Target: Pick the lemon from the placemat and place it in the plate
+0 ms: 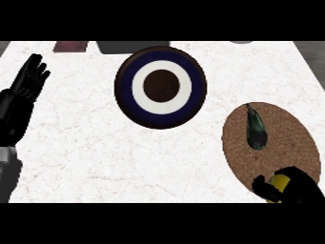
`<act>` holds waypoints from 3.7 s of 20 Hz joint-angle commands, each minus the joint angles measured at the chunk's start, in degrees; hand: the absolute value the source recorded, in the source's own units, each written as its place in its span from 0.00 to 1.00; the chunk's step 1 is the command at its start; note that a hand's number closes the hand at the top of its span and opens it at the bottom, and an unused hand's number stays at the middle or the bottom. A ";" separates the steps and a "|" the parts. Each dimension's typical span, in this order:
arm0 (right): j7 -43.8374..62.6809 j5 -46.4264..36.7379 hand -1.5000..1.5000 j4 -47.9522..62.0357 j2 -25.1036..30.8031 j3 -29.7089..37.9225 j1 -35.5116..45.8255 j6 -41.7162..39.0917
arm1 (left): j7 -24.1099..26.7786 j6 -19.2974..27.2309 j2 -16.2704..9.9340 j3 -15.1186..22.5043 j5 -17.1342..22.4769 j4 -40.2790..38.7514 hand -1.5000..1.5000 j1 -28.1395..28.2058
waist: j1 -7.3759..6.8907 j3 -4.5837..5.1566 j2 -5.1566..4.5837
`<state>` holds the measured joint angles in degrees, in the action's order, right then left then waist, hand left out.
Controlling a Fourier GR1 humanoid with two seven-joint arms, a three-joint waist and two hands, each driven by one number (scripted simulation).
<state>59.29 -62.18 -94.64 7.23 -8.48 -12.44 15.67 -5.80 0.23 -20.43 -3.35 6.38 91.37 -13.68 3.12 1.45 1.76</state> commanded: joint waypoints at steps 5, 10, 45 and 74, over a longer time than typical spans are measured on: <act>11.74 -24.46 1.00 -7.41 -7.07 -13.55 -15.36 17.66 | -0.67 -0.75 -0.19 -0.20 0.70 0.85 0.50 0.52 | -0.27 -1.23 -0.90; 12.48 -36.86 1.00 -12.40 -7.17 -24.20 -19.47 24.69 | 0.38 -0.58 0.30 0.25 -0.03 0.90 0.50 1.39 | -0.12 -1.25 -0.88; 20.37 -29.06 1.00 2.04 -7.17 -15.37 36.81 9.92 | -1.59 -1.93 2.78 3.41 -0.28 0.75 0.50 -5.38 | -7.71 -1.44 -3.18; 5.05 -7.43 0.00 41.34 -7.21 -0.82 62.61 62.87 | -1.41 -0.37 4.18 3.33 -2.99 -2.83 0.50 -7.64 | -6.04 -1.50 -2.32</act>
<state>60.47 -70.01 -53.41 0.23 -7.46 50.91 65.26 -6.50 -1.34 -16.86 -0.01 4.19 89.11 -20.67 -4.11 -0.06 -1.02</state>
